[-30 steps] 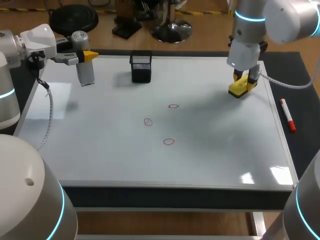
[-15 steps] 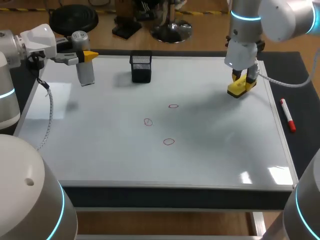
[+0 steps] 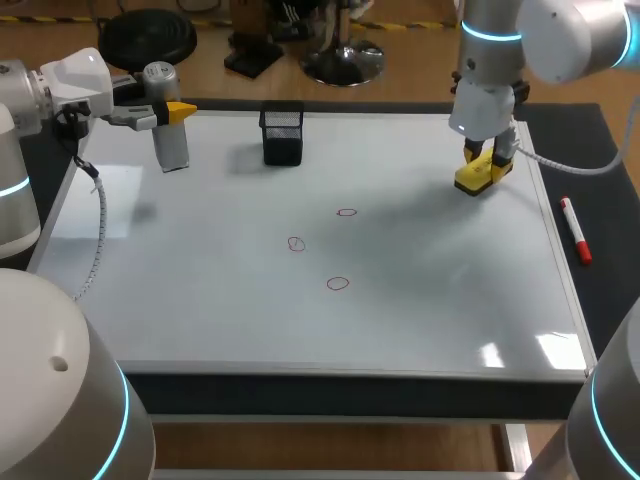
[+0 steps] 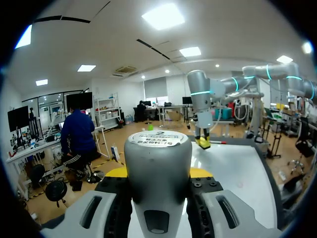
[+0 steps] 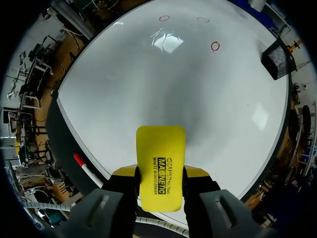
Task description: Pick up the inspection probe, press it on each red-marked spot on the whiteboard one by one, put down the probe, pick up the eraser, and wipe off all the red marks.
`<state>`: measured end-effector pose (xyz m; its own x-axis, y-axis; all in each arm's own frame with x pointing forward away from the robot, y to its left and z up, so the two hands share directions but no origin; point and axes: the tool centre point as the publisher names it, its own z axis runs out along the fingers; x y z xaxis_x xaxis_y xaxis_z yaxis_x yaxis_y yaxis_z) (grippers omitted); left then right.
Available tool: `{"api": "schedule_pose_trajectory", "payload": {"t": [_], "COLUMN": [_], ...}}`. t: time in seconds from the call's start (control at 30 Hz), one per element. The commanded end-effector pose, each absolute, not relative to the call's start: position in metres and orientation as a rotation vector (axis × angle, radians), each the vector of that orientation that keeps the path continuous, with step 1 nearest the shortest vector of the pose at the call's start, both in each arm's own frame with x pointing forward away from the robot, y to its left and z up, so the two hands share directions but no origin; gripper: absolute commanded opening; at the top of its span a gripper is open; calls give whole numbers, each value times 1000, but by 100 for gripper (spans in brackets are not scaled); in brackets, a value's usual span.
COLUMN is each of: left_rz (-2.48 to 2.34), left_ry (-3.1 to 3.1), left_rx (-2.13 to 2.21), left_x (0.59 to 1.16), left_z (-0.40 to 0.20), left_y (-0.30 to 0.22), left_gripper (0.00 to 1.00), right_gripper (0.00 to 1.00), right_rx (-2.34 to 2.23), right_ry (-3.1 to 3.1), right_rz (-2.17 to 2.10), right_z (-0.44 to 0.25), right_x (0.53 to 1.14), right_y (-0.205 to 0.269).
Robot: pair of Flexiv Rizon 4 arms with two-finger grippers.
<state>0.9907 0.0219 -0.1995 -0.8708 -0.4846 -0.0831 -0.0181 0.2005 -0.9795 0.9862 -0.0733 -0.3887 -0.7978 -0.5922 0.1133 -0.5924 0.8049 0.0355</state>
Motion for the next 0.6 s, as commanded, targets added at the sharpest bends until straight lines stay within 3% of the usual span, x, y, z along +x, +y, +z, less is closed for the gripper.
{"api": "schedule_pose_trajectory", "payload": {"t": [0.03, 0.6], "left_rz": [-1713, -1686], "left_ry": [2108, 2096], "left_rx": [-469, -454], "left_x": [990, 953], "left_z": [-199, -196], "left_y": [22, -26], "left_gripper": [0, 0], "right_gripper": [0, 0], "right_rx": [947, 947], "right_ry": [-2866, -2866], "right_rz": [9, 9], "right_z": [-387, -387], "right_x": [987, 987], "right_y": [-74, -74]}}
